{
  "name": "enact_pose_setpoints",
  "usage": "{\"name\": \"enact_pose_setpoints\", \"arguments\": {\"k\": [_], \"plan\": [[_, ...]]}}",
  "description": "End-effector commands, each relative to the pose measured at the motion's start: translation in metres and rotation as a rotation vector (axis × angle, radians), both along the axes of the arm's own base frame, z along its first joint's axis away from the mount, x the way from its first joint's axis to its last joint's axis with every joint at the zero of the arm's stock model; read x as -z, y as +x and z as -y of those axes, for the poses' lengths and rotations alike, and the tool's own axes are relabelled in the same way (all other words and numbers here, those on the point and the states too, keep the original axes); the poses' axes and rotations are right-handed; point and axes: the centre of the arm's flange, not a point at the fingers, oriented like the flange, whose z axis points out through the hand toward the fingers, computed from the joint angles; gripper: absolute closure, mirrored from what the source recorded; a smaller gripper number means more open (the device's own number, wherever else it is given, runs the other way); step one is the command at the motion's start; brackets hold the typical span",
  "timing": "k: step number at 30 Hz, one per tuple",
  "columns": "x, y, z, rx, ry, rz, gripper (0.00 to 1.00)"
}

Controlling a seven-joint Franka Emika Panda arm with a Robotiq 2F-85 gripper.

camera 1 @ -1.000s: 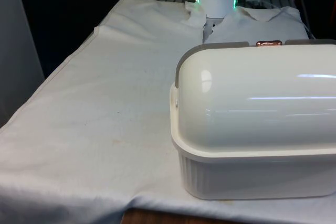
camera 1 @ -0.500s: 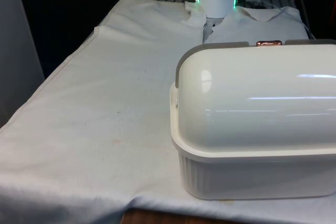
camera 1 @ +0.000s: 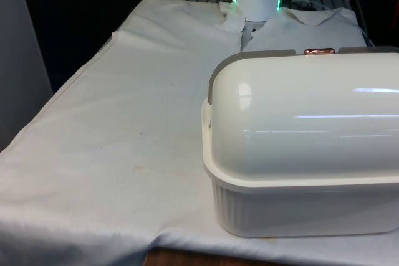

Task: Open the lid, then close it.

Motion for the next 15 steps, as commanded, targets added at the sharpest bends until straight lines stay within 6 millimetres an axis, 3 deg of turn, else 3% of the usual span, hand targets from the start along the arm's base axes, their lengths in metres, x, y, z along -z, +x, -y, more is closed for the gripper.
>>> {"name": "enact_pose_setpoints", "arguments": {"k": [1, 15], "plan": [[0.003, 0.005, 0.000, 0.005, -0.001, -0.002, 0.00], [0.017, 0.028, 0.000, 0.017, -0.007, 0.005, 0.00]]}}
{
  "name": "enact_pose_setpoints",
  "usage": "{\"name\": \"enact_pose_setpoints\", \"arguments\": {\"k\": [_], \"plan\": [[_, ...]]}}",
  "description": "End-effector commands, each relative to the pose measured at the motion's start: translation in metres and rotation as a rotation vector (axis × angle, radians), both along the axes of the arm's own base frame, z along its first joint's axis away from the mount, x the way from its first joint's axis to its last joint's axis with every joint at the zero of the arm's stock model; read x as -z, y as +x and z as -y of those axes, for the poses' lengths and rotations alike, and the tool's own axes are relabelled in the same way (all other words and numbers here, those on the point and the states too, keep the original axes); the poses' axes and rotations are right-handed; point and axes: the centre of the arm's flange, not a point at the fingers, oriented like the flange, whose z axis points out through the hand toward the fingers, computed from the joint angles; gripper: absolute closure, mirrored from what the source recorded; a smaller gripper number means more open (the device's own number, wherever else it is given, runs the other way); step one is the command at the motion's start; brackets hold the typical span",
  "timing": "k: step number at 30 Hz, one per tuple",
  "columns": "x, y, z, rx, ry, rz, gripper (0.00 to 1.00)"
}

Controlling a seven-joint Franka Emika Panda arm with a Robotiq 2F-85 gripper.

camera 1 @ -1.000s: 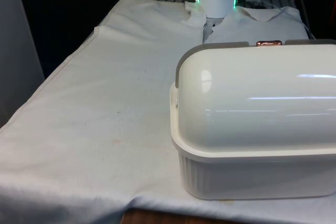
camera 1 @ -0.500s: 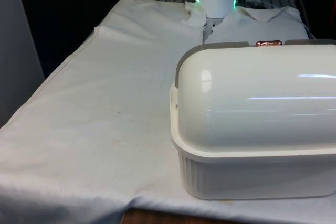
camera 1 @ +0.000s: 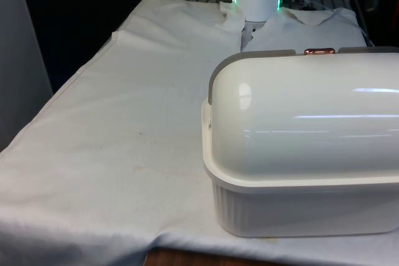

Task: Open the lid, then close it.

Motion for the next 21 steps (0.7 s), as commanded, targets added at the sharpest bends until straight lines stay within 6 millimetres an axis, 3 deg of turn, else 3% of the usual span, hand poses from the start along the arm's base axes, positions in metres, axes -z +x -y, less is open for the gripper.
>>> {"name": "enact_pose_setpoints", "arguments": {"k": [1, 2, 5, 7, 8, 10, 15, 16, 17, 19, 21], "plan": [[0.001, 0.002, 0.000, 0.004, 0.000, -0.005, 0.01], [0.002, 0.003, 0.000, 0.006, 0.000, -0.005, 0.12], [0.003, 0.004, 0.000, 0.005, -0.001, -0.005, 0.29], [0.003, 0.003, 0.000, 0.002, 0.000, 0.000, 0.39], [0.003, 0.004, 0.000, 0.006, -0.001, -0.005, 0.39], [0.003, 0.005, 0.000, 0.007, -0.001, -0.003, 0.53], [0.003, 0.004, 0.000, 0.003, -0.001, 0.001, 0.77], [0.003, 0.005, 0.000, 0.007, -0.002, -0.003, 0.77], [0.005, 0.005, 0.000, 0.007, -0.002, -0.005, 0.88], [0.011, 0.006, 0.000, 0.006, 0.000, -0.017, 0.99], [0.016, 0.007, 0.000, 0.006, -0.001, -0.029, 1.00]]}}
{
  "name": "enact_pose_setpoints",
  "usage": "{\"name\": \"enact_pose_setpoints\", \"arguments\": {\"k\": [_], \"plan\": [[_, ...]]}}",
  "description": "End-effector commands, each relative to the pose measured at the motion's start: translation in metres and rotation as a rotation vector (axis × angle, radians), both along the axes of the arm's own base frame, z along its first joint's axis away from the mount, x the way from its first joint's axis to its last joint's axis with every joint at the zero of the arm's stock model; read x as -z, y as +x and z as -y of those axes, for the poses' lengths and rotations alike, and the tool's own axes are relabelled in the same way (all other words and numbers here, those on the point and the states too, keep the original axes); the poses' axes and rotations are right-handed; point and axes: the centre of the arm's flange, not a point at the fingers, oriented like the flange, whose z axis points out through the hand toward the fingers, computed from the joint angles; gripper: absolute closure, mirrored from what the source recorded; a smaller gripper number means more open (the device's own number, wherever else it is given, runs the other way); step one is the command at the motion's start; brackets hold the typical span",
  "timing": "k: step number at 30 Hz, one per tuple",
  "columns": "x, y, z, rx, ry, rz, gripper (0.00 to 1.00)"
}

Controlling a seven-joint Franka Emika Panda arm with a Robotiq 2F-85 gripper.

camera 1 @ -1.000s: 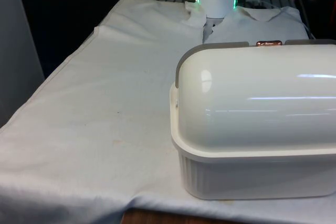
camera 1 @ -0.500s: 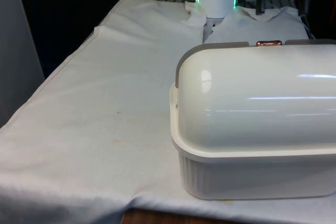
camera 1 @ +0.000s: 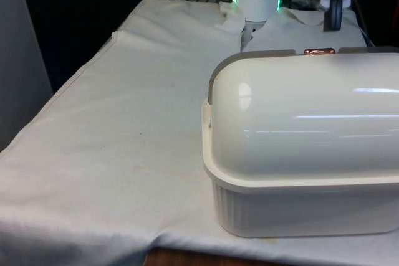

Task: Open the lid, then close it.

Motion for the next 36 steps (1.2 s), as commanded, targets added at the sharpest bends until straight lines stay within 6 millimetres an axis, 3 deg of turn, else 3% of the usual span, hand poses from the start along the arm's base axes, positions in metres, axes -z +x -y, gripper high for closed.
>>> {"name": "enact_pose_setpoints", "arguments": {"k": [1, 11, 24, 36], "plan": [[0.007, 0.002, -0.001, 0.001, 0.003, -0.017, 1.00], [0.028, 0.004, -0.001, 0.004, 0.005, -0.060, 1.00], [0.039, 0.003, -0.001, 0.006, 0.002, -0.078, 1.00], [0.029, -0.005, 0.000, 0.007, -0.003, -0.088, 1.00]]}}
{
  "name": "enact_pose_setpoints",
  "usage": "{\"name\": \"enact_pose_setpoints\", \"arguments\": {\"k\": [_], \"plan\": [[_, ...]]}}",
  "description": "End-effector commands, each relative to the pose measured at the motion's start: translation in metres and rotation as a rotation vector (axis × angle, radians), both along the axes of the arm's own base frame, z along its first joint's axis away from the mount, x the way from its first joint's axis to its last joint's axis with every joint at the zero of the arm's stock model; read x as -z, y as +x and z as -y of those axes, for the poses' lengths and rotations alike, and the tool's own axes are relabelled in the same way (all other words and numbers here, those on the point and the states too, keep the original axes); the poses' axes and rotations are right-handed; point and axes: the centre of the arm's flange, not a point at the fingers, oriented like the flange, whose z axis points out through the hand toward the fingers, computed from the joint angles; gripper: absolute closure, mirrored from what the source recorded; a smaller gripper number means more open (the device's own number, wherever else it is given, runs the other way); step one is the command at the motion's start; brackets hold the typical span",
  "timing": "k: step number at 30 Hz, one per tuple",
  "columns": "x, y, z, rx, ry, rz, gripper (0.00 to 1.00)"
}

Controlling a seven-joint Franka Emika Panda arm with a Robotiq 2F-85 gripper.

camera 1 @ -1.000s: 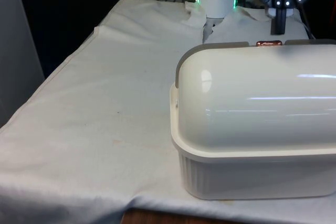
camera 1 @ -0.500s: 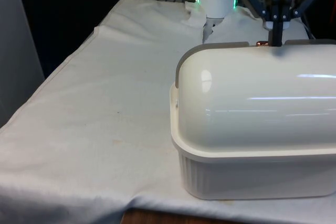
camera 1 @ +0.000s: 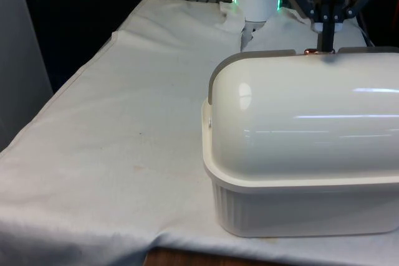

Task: Open the lid, then close it.

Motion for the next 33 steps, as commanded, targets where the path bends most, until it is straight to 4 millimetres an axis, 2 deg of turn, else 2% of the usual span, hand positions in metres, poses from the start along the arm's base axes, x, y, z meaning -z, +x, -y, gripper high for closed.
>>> {"name": "enact_pose_setpoints", "arguments": {"k": [1, 33], "plan": [[-0.001, -0.004, 0.000, 0.001, 0.000, -0.003, 1.00], [0.009, -0.015, 0.001, 0.002, -0.007, -0.086, 1.00]]}}
